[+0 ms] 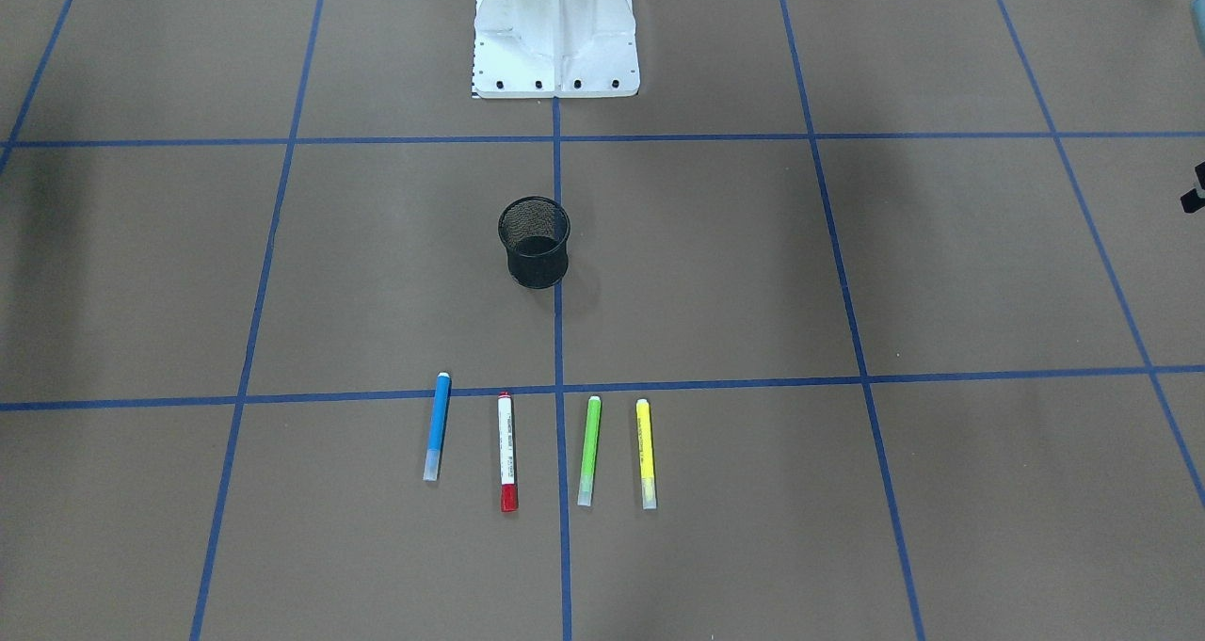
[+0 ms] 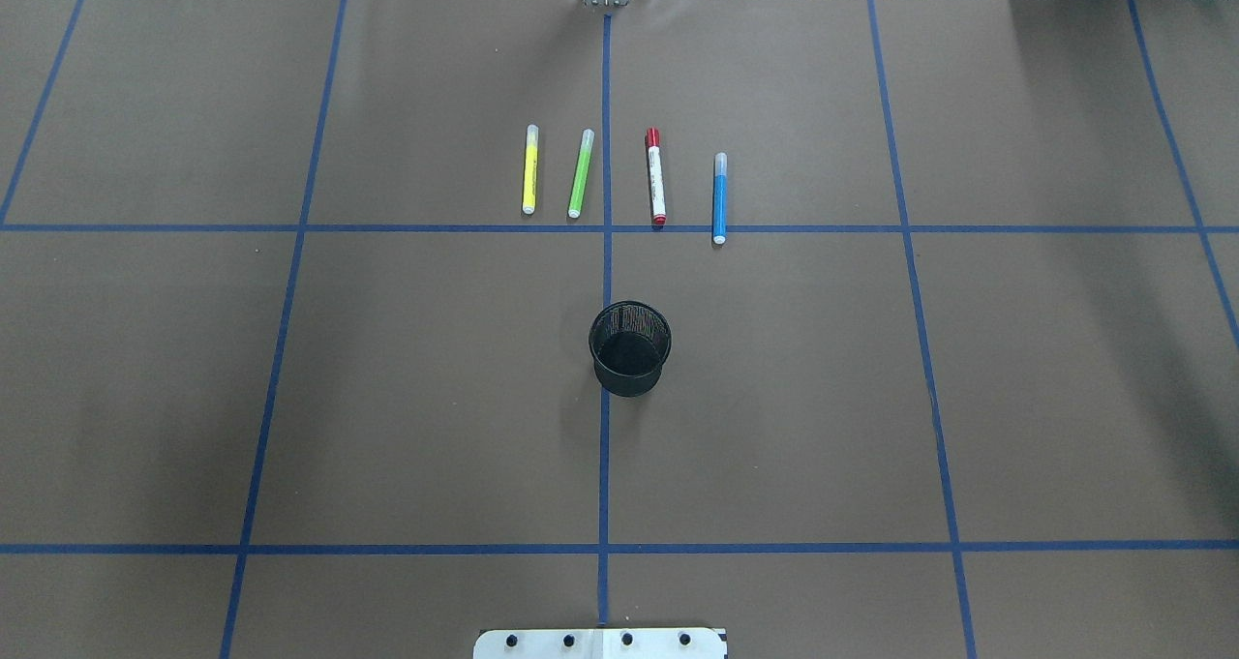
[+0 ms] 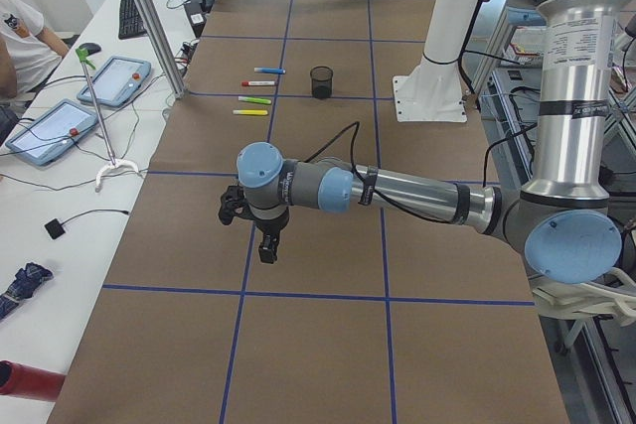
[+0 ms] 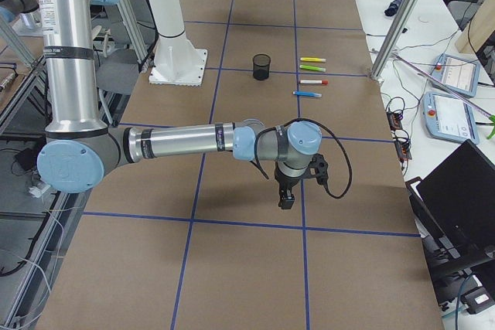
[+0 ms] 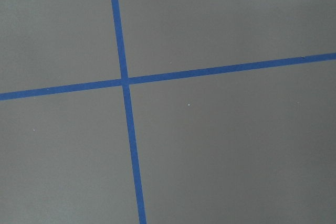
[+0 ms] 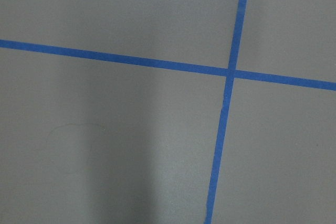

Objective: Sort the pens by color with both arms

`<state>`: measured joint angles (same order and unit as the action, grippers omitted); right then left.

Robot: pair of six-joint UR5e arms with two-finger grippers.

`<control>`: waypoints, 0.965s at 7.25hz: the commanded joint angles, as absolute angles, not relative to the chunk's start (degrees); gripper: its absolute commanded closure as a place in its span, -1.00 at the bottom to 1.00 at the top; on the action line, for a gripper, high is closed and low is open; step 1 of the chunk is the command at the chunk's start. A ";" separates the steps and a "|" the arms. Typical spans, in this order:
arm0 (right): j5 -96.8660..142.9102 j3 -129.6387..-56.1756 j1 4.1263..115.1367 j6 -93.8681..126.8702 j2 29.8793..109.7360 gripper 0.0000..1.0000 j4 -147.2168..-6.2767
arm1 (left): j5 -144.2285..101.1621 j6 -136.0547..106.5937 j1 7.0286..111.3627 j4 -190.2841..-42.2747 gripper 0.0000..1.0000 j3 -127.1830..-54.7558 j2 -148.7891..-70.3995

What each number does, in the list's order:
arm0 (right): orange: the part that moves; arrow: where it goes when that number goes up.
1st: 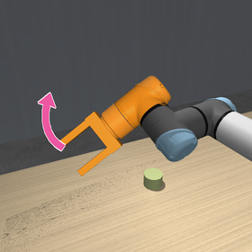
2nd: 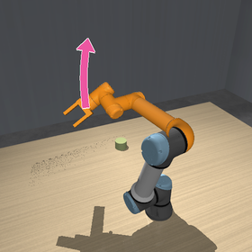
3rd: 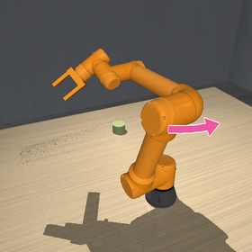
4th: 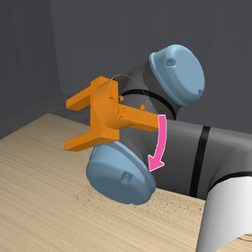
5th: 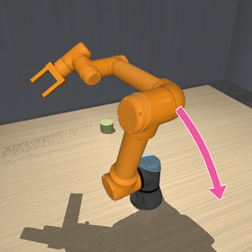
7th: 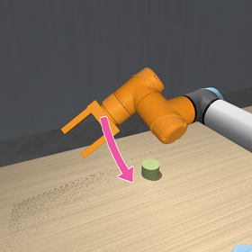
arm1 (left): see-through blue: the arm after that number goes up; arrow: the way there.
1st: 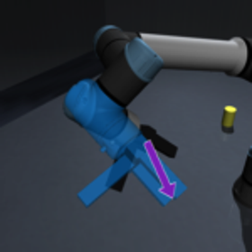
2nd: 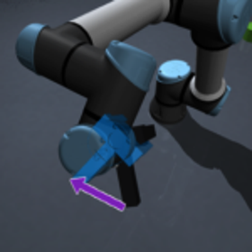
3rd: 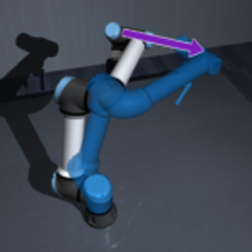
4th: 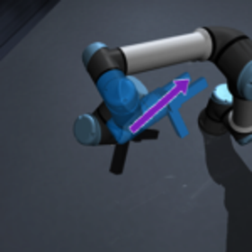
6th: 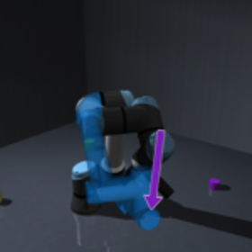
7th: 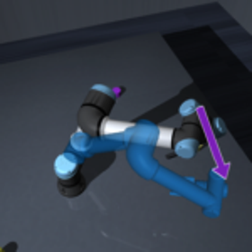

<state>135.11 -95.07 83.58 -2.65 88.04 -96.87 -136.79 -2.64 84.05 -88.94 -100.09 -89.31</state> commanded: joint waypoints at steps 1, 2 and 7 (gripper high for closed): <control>135.00 -95.45 83.58 -2.64 87.80 -0.98 -96.85 | -136.84 -2.72 84.02 -88.95 -1.00 -100.28 -89.38; 135.00 -95.45 83.58 -2.64 87.54 -0.98 -96.86 | -136.85 -2.72 84.02 -88.95 -1.00 -100.28 -89.38; 135.26 -96.42 83.58 -2.02 87.63 -0.98 -96.94 | -136.76 -2.81 84.02 -88.95 -1.00 -100.46 -89.30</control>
<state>135.12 -96.19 83.58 -2.21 87.55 -96.81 -136.76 -2.74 84.02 -88.95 -100.29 -89.38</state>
